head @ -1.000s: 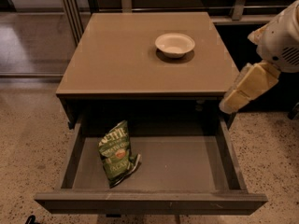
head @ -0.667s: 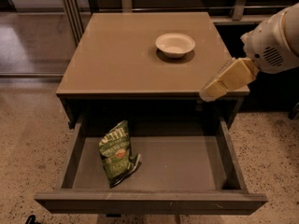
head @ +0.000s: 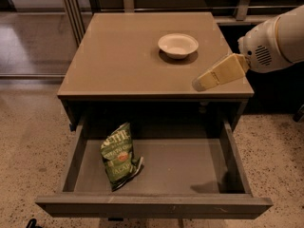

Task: Pick green jalapeno chip bag from top drawer and place on counter

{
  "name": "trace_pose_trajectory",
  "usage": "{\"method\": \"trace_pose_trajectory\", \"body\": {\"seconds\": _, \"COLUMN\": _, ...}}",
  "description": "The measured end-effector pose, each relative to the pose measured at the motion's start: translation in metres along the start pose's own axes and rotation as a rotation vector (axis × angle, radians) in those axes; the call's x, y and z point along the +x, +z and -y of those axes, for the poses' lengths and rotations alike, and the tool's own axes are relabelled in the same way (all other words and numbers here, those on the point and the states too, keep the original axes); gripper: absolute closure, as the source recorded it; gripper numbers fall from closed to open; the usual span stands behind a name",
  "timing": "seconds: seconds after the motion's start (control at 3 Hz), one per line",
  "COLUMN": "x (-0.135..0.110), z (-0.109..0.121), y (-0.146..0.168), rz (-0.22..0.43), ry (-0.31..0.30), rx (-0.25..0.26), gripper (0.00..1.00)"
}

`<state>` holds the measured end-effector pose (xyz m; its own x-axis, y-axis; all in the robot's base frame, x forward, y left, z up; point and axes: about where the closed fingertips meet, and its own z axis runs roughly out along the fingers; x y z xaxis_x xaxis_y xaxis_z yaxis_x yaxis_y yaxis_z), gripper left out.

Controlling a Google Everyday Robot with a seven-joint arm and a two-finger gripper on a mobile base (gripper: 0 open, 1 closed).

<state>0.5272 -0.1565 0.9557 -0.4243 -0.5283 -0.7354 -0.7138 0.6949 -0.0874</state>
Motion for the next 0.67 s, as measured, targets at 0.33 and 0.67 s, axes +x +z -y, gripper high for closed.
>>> {"method": "trace_pose_trajectory", "body": {"seconds": 0.33, "x": 0.022, "z": -0.003, "y": 0.022, "rz": -0.031, "ry": 0.082, "rx": -0.046, "gripper": 0.00}}
{"method": "trace_pose_trajectory", "body": {"seconds": 0.67, "x": 0.057, "z": -0.023, "y": 0.074, "rz": -0.126, "ry": 0.175, "rx": -0.190, "gripper": 0.00}}
